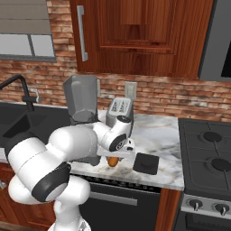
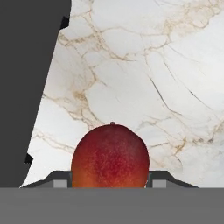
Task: Open the blender lid, put the mango in the blender, close the lid, and start the blender.
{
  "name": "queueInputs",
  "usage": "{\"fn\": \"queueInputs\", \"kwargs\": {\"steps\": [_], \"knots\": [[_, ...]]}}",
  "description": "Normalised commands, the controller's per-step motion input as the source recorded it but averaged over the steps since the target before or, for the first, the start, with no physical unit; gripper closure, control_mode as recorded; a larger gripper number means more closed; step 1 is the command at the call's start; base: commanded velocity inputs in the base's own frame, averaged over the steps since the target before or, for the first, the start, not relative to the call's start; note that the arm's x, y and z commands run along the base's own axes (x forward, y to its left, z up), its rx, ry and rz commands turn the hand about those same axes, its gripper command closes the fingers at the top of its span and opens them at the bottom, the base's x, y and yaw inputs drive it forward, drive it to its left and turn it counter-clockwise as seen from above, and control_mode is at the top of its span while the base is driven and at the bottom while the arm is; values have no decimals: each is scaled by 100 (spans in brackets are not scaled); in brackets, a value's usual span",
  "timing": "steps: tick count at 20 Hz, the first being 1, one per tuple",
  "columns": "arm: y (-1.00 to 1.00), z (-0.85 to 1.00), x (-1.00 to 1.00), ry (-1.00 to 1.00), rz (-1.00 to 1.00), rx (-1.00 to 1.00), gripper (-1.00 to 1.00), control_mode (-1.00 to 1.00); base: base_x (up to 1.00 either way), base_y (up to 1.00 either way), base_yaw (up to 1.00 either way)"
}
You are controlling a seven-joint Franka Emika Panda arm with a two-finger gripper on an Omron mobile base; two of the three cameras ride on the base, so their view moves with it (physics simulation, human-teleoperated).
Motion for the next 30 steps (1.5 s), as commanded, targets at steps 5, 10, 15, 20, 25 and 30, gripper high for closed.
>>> {"fn": "queueInputs", "kwargs": {"steps": [5,10,15,20,25,30], "knots": [[9,-1,-19,1,0,0,100,-100,0,0,0],[0,42,-48,-9,0,0,100,-100,0,0,0],[0,97,-58,-25,0,0,100,-100,0,0,0],[0,100,-45,-23,0,0,100,-100,0,0,0],[0,100,-28,-18,0,0,100,-100,0,0,0],[6,100,-22,-15,0,0,100,-100,0,0,0]]}}
